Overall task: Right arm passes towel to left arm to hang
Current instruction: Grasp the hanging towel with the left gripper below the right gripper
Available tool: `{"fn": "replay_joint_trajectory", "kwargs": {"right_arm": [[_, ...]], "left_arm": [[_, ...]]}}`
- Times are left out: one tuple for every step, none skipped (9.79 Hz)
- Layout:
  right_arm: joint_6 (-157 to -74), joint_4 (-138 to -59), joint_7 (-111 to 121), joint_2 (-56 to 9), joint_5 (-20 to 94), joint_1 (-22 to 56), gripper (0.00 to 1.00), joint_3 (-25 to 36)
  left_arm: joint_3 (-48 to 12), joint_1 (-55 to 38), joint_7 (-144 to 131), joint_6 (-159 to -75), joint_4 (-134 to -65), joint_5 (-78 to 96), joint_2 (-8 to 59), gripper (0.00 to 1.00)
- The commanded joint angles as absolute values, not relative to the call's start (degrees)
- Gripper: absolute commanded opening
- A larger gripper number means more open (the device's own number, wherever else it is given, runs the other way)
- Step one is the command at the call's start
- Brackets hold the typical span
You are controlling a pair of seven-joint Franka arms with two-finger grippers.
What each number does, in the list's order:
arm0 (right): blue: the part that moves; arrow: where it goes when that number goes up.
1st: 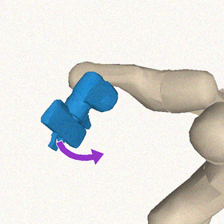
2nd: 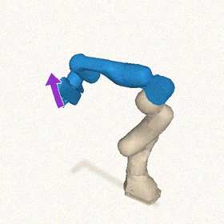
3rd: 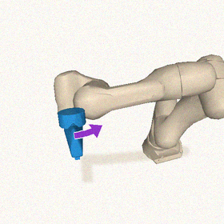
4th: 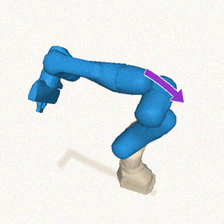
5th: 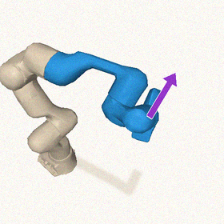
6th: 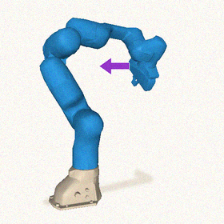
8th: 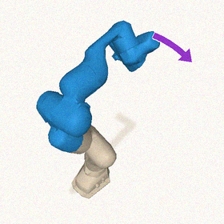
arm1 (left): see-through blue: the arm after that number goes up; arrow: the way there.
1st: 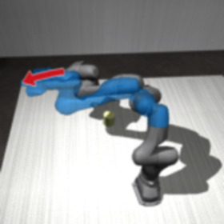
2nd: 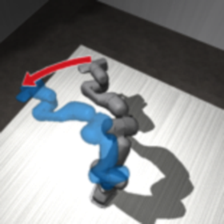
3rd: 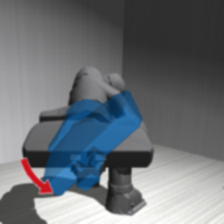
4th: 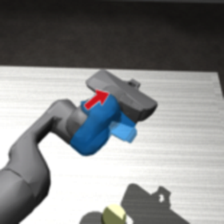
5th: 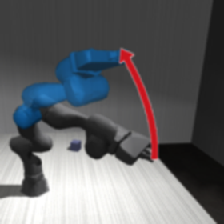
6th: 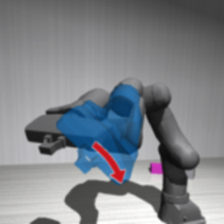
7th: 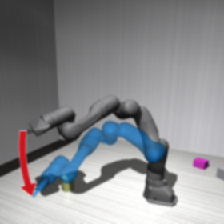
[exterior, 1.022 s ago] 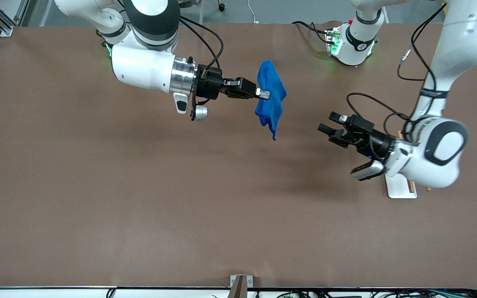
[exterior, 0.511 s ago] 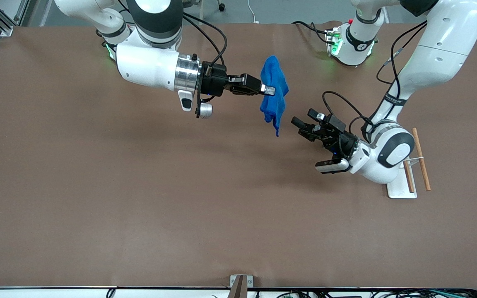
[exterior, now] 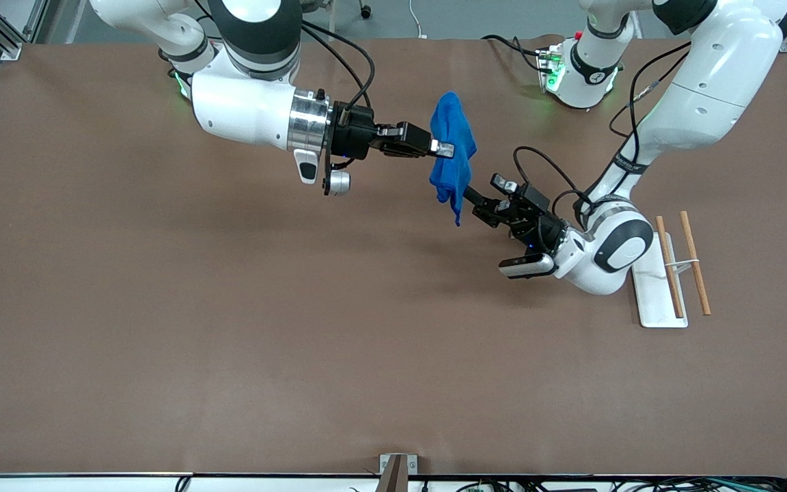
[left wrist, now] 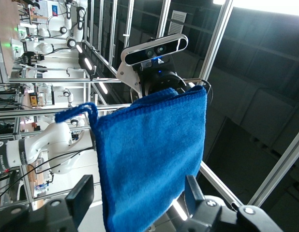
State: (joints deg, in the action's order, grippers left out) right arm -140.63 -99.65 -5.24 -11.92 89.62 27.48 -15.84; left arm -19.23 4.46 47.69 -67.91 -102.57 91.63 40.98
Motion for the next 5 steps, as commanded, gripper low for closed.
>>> {"fn": "replay_joint_trajectory", "kwargs": {"right_arm": [[-141.0, -99.0, -4.9, -12.1, 90.9, 27.8, 0.00, -15.7], [-141.0, -99.0, -4.9, -12.1, 90.9, 27.7, 0.00, -15.7], [-141.0, -99.0, -4.9, -12.1, 90.9, 27.8, 0.00, -15.7], [-141.0, -99.0, -4.9, -12.1, 90.9, 27.8, 0.00, -15.7], [-141.0, -99.0, -4.9, -12.1, 90.9, 27.8, 0.00, -15.7]], "left_arm": [[-19.3, 3.6, 49.2, -68.2, -104.9, 93.9, 41.9, 0.82], [-19.3, 3.5, 49.2, -68.1, -104.9, 94.0, 41.8, 0.80], [-19.4, 3.7, 49.2, -68.1, -105.2, 94.0, 41.7, 0.75], [-19.7, 4.0, 49.2, -68.1, -105.7, 94.0, 41.5, 0.65], [-20.6, 4.6, 49.1, -68.1, -105.7, 94.2, 41.4, 0.56]]}}
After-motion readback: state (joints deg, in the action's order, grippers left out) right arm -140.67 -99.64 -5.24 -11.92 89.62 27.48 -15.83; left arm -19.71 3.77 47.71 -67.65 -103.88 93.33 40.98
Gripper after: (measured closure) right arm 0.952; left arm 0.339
